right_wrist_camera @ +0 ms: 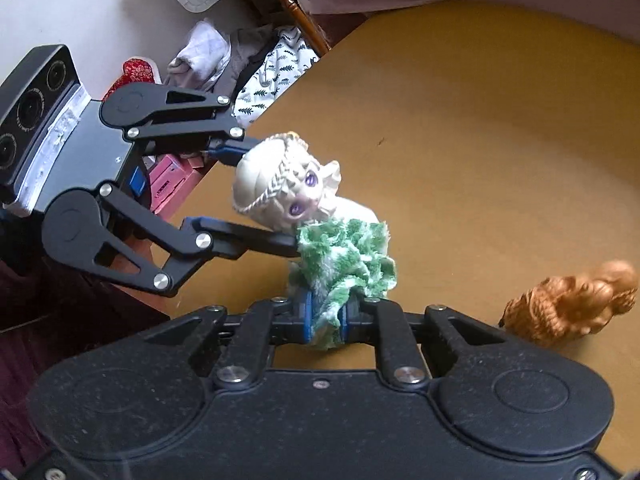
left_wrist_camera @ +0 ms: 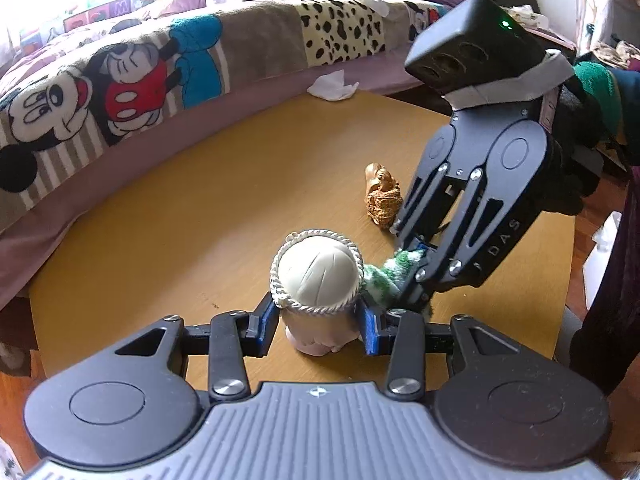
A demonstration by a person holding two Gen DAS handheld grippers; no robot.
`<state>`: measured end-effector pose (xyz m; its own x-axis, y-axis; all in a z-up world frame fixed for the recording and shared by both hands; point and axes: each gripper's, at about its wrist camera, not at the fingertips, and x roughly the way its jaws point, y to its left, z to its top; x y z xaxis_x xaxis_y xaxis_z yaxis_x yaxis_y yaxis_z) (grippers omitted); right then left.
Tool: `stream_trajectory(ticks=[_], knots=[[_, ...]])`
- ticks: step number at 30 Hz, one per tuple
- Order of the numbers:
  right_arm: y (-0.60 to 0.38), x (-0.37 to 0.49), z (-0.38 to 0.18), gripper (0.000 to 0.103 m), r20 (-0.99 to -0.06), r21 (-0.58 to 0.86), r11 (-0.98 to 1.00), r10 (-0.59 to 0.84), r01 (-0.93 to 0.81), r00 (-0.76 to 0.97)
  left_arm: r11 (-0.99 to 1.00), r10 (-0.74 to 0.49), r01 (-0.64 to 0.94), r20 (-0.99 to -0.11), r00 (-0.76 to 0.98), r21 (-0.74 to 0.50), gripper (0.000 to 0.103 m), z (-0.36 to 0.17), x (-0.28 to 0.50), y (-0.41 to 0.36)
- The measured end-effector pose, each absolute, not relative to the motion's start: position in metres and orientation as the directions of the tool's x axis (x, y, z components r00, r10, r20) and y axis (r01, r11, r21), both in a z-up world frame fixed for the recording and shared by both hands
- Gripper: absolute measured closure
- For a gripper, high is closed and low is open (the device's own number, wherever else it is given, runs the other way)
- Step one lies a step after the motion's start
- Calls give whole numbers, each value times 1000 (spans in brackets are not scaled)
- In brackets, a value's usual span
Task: Clean container
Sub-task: 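Rub the cloth along the figurine's base while the left tool holds it, then wipe the figurine's side again with the cloth while the left tool holds it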
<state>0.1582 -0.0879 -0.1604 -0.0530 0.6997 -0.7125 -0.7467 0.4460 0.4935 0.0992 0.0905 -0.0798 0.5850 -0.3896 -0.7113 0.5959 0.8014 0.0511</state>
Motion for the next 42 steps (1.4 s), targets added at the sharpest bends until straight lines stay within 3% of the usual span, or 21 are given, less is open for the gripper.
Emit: stream_trajectory(ticks=[13,16,20,24,42], knots=[[-113,176,-151,90,-724,440,571,682,-693,103,977,-173,208,-718,674,-40,56,-74,96,74],[-116,177,-148,90,-719,443,569,687,-693,104,949,-200,314,-721,663,25,62,-76,97,72],[-117,177,-145,90,-714,447,561,693,-697,99,744,-359,651,-733,577,148,63,-78,98,82],[-116,175,-146,90,-718,446,560,690,-698,95,749,-335,648,-764,551,139,62,-86,104,94],[-109,173,-145,90,-696,437,567,705,-698,137,787,-347,610,-752,560,91,60,-79,104,88]])
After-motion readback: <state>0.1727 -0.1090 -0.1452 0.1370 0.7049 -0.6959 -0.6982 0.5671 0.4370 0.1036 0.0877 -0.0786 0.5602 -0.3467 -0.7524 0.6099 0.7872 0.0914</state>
